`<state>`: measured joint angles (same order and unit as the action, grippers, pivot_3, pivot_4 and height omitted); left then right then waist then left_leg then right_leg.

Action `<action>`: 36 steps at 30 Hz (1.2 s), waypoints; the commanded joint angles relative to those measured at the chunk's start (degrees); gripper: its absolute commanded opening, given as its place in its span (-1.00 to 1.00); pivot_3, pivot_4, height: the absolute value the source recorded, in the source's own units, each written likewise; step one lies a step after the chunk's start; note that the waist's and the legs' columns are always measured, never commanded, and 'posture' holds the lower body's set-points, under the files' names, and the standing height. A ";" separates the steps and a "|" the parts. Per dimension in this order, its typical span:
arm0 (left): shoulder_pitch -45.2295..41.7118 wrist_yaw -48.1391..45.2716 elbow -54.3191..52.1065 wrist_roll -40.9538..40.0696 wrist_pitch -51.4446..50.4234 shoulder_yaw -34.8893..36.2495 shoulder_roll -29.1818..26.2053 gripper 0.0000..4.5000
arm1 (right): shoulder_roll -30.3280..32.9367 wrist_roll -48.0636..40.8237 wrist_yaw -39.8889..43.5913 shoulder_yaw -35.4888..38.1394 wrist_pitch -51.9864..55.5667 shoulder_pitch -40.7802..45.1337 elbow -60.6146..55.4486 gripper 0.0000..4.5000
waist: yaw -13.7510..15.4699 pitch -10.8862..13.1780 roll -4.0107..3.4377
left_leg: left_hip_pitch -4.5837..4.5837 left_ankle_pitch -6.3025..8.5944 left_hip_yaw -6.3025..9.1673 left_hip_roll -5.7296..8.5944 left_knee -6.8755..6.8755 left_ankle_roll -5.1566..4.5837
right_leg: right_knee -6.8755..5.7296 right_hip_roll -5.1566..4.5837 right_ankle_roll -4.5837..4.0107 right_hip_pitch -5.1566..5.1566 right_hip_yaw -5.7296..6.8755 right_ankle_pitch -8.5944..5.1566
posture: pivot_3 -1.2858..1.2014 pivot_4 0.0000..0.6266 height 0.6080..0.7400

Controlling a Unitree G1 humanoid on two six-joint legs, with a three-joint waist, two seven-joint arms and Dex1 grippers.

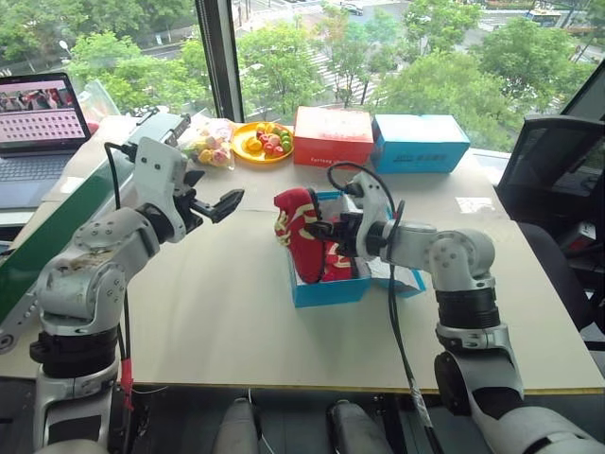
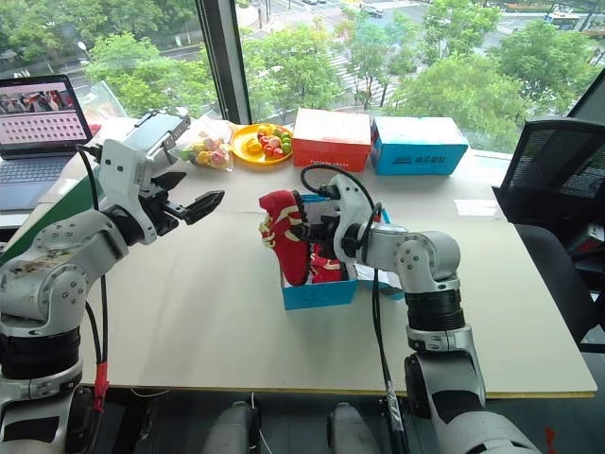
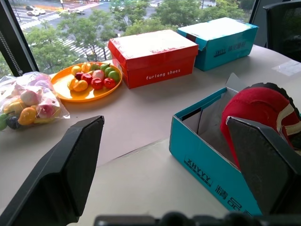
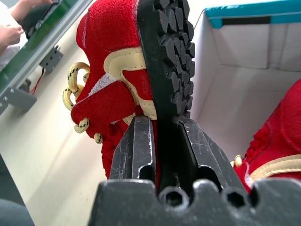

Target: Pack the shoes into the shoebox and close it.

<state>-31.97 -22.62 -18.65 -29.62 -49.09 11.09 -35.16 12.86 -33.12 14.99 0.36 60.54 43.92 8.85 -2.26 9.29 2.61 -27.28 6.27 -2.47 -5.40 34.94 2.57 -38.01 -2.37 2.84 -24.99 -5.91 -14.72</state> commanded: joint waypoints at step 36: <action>-12.06 -45.02 20.87 5.88 15.34 -17.81 -13.24 1.00 | 33.29 -7.19 24.08 7.60 -2.01 -40.54 -39.53 -0.99 | 1.61 -0.04 0.07 | 0.13 0.03 0.23 0.00 0.16 -0.03 | 0.01 -0.04 -0.14 0.31 0.30 -0.26 | 0.03 -0.52 0.99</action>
<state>-41.60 -65.73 1.75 -24.65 -35.85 -6.75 -47.79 48.92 -43.61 42.84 7.66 64.09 3.65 -32.59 -0.65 9.26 2.68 -27.13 6.29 -2.20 -5.40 35.17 2.54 -38.00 -2.40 2.71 -24.65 -5.60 -14.99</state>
